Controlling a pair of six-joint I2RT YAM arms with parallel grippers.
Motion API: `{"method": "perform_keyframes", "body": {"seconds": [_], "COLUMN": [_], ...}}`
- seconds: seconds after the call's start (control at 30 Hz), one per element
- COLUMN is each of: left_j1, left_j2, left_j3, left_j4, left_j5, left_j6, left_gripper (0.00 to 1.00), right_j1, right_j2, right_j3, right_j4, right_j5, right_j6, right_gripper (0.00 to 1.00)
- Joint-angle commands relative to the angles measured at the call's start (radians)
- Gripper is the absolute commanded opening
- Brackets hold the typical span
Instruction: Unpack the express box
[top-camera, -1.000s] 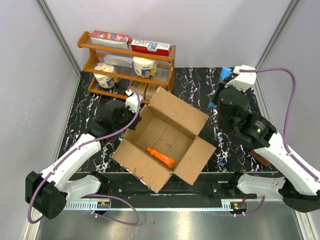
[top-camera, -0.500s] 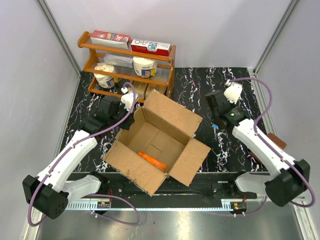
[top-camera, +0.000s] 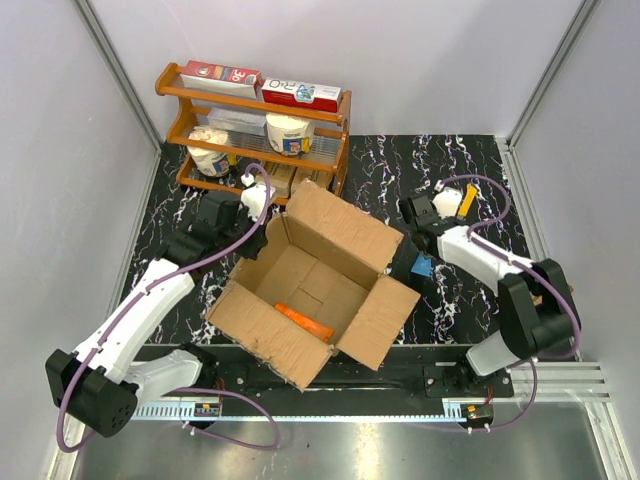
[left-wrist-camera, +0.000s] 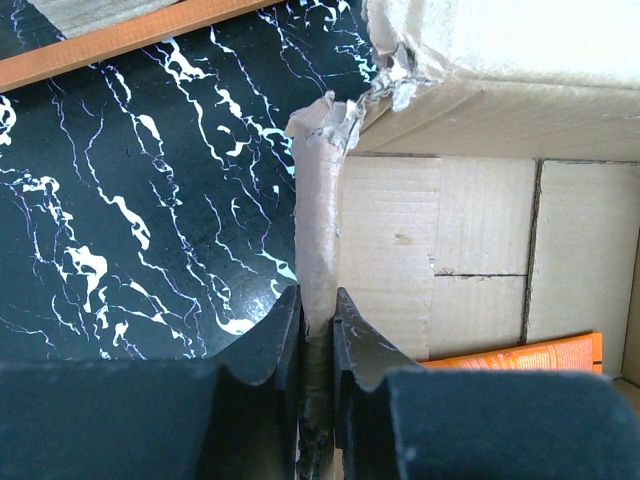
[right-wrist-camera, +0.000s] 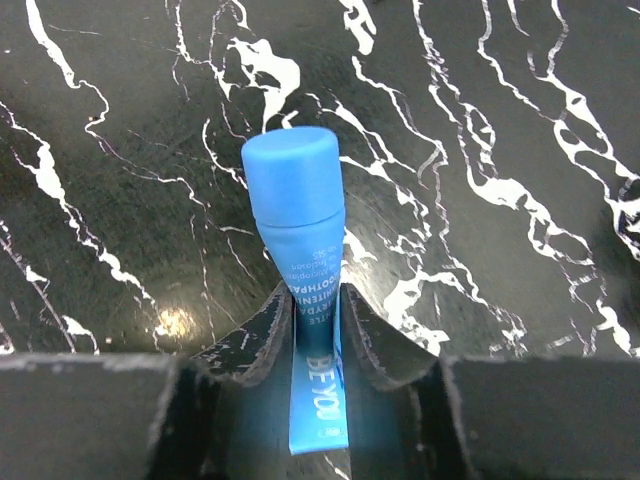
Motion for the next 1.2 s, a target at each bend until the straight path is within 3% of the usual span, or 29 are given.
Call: {"method": "perform_keyframes", "body": {"seconds": [0.0,0.13,0.23,0.4,0.5,0.67,0.77,0.87,0.9,1.0,1.07,1.1,1.17], "left_j1": [0.008,0.010,0.012,0.016,0.019,0.019,0.021,0.021,0.021,0.021,0.021,0.021,0.022], "left_j2": [0.000,0.002,0.001,-0.001,0.005,0.025,0.033,0.045,0.050,0.066,0.071,0.071,0.071], "left_j3": [0.071,0.071,0.071,0.076,0.075,0.070,0.068,0.067,0.068,0.073,0.068,0.061,0.056], "left_j4": [0.066,0.066,0.066,0.071,0.081,0.111,0.134,0.154,0.158,0.160,0.163,0.170,0.175], "left_j5": [0.040,0.040,0.037,0.033,0.034,0.051,0.086,0.102,0.103,0.095,0.097,0.098,0.105], "left_j6": [-0.026,-0.025,-0.023,-0.016,-0.013,-0.013,-0.008,-0.006,-0.003,0.001,0.000,-0.005,-0.006], "left_gripper": [0.00,0.00,0.00,0.00,0.00,0.00,0.00,0.00,0.00,0.00,0.00,0.00,0.00], "right_j1": [-0.021,-0.028,-0.029,-0.029,-0.029,-0.029,-0.029,-0.029,-0.026,0.030,0.125,0.232,0.293], "right_j2": [0.087,0.153,0.164,0.066,-0.017,-0.153,-0.245,-0.337,-0.351,-0.383,-0.387,-0.380,-0.348], "right_j3": [0.050,0.081,0.099,0.136,0.182,0.294,0.312,0.308,0.315,0.346,0.351,0.357,0.375], "right_j4": [0.159,0.168,0.153,0.101,0.049,-0.033,0.018,0.075,0.075,0.070,0.069,0.063,0.047], "right_j5": [-0.009,-0.003,-0.009,-0.008,-0.012,-0.083,-0.248,-0.576,-0.747,-0.947,-0.931,-0.851,-0.811], "right_j6": [-0.058,-0.070,-0.061,-0.064,-0.105,-0.195,-0.327,-0.473,-0.505,-0.528,-0.570,-0.617,-0.636], "right_gripper": [0.33,0.46,0.47,0.55,0.66,0.69,0.67,0.67,0.67,0.70,0.72,0.73,0.72]}}
